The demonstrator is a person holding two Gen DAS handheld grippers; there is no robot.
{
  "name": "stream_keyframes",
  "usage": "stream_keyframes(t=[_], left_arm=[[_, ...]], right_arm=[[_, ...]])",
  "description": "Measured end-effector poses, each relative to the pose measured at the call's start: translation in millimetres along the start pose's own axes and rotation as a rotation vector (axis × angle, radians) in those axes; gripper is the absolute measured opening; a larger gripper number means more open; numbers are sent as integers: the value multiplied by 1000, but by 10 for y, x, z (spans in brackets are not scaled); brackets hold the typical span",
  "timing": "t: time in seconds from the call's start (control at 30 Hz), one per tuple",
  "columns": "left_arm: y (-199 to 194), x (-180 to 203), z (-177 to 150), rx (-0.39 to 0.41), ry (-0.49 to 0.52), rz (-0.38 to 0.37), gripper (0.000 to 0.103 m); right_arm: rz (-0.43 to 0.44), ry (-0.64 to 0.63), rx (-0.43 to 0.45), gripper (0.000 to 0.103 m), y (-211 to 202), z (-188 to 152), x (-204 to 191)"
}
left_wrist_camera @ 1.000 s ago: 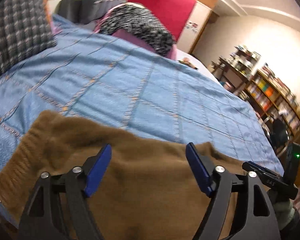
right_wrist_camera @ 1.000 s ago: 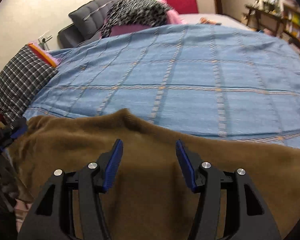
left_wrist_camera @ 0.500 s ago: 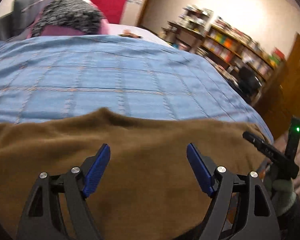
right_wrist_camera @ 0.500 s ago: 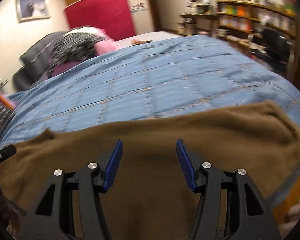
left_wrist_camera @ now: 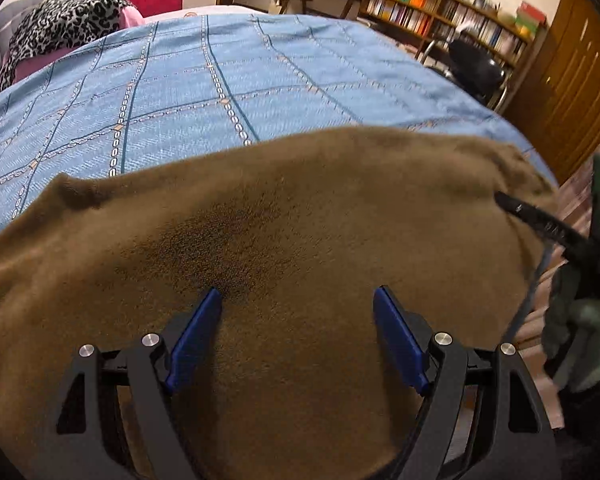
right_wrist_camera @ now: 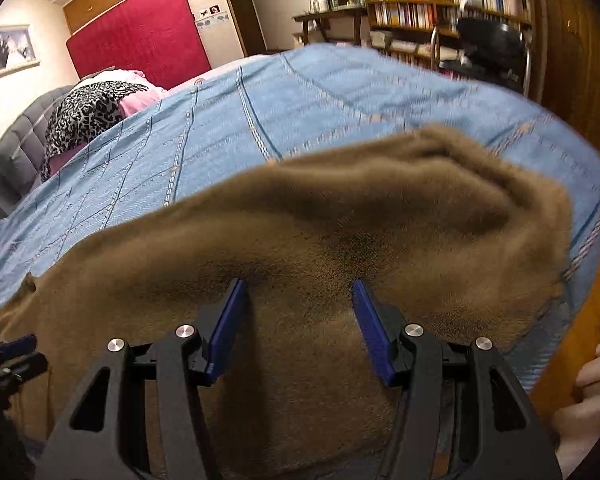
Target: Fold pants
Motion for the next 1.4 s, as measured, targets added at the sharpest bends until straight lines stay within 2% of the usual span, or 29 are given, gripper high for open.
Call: stream_keyframes(t=[0.1,0.27,0.47,0.53,0.73,0.93,1.07,1.4], left_arm=[[22,14,-5,-3,25,18,83],[20,1,30,-15,-7,17,84],[-72,137,157,6,11,-8,84],[-80,206,193,11,23,-19,84],[-59,329,233,2,48,-29,84],[-48,337,241,-6,33,-31,84],[-12,343,229,-22,16,-43,84],[-85,368,291,4,-6,-65,84]], right_arm=[[27,5,11,57,-72,31,19],[79,72,133,58,-541,269,248],[-3,209,219,64,-882,465,914],[-35,269,212,64,-877,448,1165],[15,360,150,64,-627,443,1497],[133,337,126,64,-407,512,1437],[133,311,130,64,-300,532,1419],[175,304,110,63,-352,554,1365]])
Point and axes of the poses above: each gripper's, at about its wrist camera, not at the fingertips, and y roughly the way its jaws point, x to its right, z to its top, the point moved 8 cm from there along y, roughly the way its jaws point, and after that the axes turned 7 degrees about y, right-handed, at the moved point
